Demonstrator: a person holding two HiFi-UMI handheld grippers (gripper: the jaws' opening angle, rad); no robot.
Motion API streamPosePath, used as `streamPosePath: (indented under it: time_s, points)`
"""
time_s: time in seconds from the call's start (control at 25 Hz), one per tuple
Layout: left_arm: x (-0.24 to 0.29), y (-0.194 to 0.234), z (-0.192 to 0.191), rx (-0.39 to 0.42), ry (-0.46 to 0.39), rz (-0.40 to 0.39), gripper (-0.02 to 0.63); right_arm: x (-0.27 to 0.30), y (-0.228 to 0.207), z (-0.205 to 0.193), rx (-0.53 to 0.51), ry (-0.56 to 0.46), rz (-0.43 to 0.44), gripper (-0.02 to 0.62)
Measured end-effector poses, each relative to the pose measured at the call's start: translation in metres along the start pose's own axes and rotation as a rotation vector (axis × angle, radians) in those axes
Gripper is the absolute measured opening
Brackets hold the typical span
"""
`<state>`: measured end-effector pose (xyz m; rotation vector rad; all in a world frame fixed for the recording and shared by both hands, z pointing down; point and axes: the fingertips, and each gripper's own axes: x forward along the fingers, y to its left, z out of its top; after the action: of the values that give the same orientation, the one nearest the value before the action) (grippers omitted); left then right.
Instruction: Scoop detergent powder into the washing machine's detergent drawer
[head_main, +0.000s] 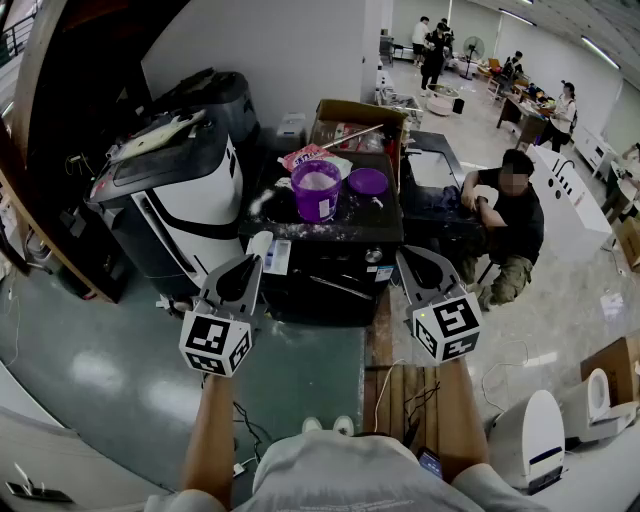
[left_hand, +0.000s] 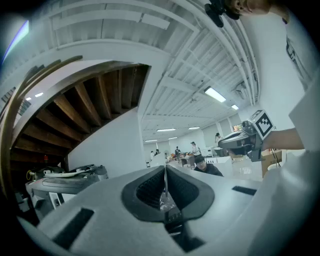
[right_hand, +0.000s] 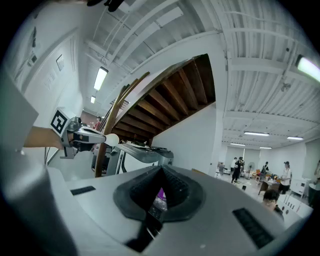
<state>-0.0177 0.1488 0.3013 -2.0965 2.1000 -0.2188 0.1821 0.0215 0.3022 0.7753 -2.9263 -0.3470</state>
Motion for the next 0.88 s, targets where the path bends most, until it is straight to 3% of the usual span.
streamPosePath:
  time_s: [0.48, 0.88]
  points:
    - [0.034, 0.003, -0.01, -0.015, 0.029, 0.036, 0.015, 0.017, -0.038, -0.017, 0.05, -0.025, -0.008, 0.005]
    - [0.106, 0.042, -0.04, -0.03, 0.061, 0.058, 0.015, 0.086, -0.075, -0.052, 0.069, 0.022, -0.003, 0.005]
